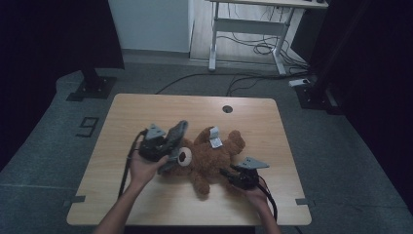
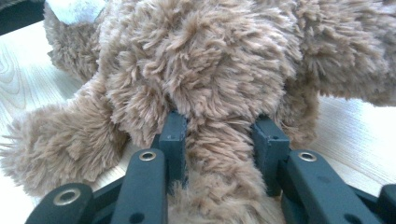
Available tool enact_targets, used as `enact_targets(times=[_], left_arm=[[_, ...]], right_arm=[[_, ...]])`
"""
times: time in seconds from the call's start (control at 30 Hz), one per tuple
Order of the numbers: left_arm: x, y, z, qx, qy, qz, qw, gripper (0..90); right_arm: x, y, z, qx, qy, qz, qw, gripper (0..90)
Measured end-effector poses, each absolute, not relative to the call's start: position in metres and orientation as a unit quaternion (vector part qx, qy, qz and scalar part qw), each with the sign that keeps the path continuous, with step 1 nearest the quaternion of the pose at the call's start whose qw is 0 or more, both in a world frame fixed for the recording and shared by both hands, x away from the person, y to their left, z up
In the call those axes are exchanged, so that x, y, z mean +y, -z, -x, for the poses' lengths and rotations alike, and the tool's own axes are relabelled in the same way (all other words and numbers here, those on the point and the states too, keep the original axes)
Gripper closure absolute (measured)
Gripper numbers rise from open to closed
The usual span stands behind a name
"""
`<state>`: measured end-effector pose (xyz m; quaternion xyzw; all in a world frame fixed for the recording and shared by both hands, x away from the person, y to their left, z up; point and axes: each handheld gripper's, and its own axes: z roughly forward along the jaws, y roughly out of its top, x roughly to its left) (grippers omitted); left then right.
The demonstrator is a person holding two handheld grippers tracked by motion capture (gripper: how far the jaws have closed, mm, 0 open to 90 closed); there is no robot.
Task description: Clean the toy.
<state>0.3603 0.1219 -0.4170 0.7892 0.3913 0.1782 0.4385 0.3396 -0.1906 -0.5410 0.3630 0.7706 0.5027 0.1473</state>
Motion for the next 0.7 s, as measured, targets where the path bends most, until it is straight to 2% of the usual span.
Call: enact_targets(times=[0.2,0.4,0.57,0.7], left_arm=[[0.047,0.420,-0.364,0.335,-0.160,-0.824,0.427,75.1],[-0.003,0.437,-0.371,0.313,-0.148,-0.847,0.403,74.9],[-0.003,0.454,-0.377,0.327,-0.140,-0.841,0.408,74.7],[0.012,0.451,-0.376,0.333,-0.173,-0.837,0.397,74.8]], right_arm=[[-0.191,0.541,-0.339,0.770,-0.503,-0.364,0.146,62.9],[-0.191,0.541,-0.339,0.771,-0.503,-0.361,0.148,62.9],[-0.191,0.542,-0.339,0.772,-0.501,-0.361,0.152,62.9],[-0.190,0.542,-0.338,0.772,-0.501,-0.360,0.153,63.0]])
